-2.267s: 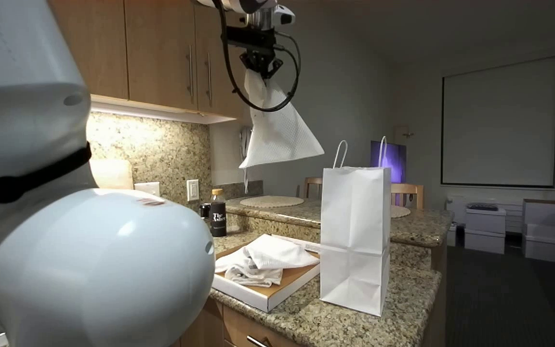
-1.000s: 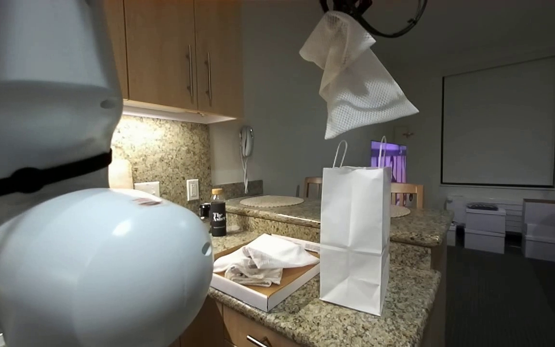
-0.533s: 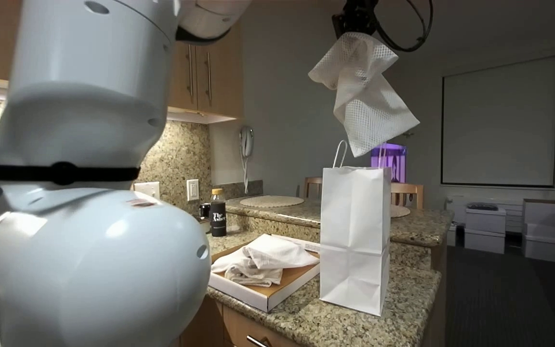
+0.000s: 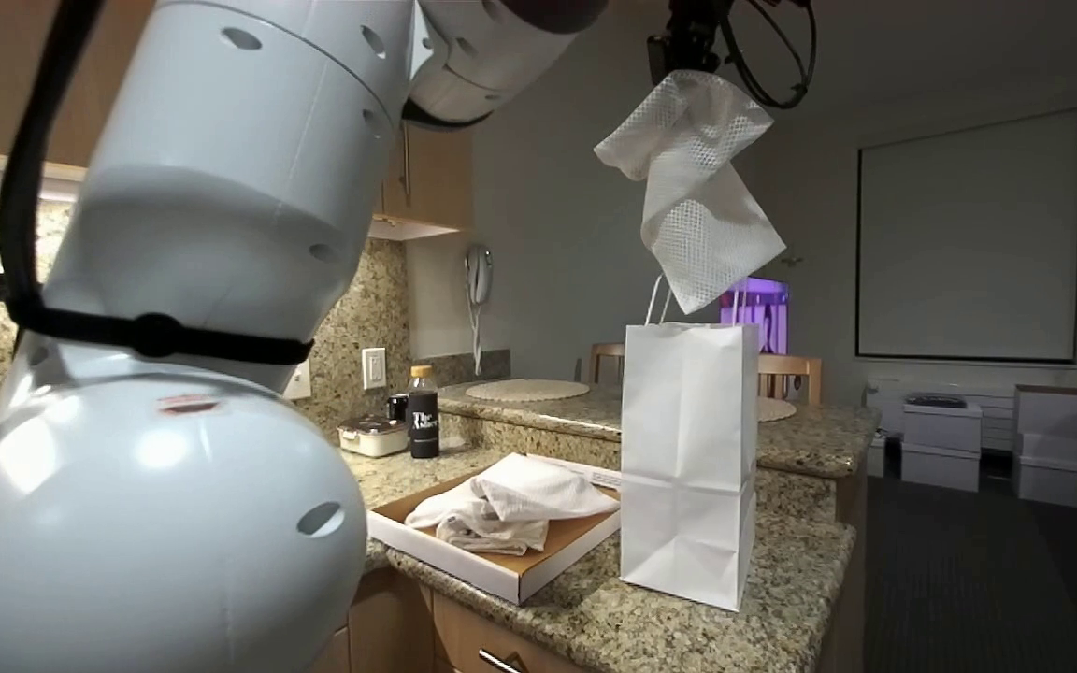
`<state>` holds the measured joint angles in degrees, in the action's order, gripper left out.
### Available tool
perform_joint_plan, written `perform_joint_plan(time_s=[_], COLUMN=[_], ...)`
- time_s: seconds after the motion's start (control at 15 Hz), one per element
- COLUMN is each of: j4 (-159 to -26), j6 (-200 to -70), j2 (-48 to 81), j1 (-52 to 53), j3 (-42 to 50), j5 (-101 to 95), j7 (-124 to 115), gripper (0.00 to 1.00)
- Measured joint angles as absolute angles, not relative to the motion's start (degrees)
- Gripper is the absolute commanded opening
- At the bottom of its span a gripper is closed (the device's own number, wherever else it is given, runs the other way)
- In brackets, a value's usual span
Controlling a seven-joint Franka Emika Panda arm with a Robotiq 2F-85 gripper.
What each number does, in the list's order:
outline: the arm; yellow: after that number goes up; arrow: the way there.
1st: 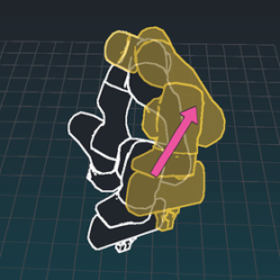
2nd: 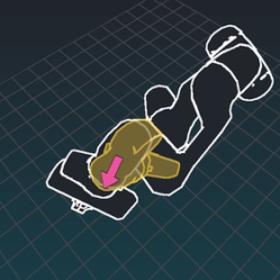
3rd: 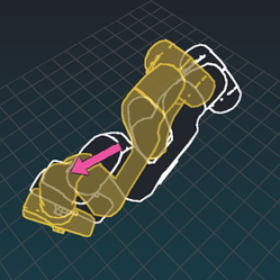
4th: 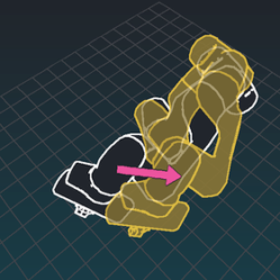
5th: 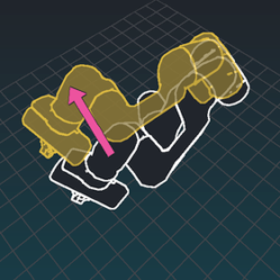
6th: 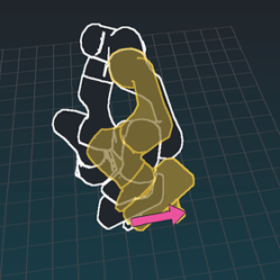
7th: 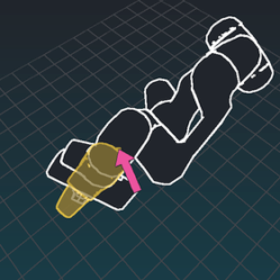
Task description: Pick up the cloth and put it in the paper bag
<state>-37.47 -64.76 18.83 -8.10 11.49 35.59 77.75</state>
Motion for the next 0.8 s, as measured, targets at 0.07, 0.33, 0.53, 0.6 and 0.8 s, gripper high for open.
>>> perform_joint_plan(time_s=[0.07,0.33,0.53,0.6,0.8], j4=[-36.8,-34.1,-31.2,-30.1,-25.2], j6=[-63.9,-60.0,-58.9,-58.8,-57.2], j2=[19.8,22.7,22.5,22.1,21.2], j1=[-8.3,-8.2,-8.2,-8.3,-11.3], j3=[11.5,11.4,11.4,11.5,7.7], j5=[35.6,35.6,35.6,35.6,35.5], j7=[79.4,85.6,88.2,88.5,89.0], gripper=[0.08,0.08,0.08,0.08,0.08])
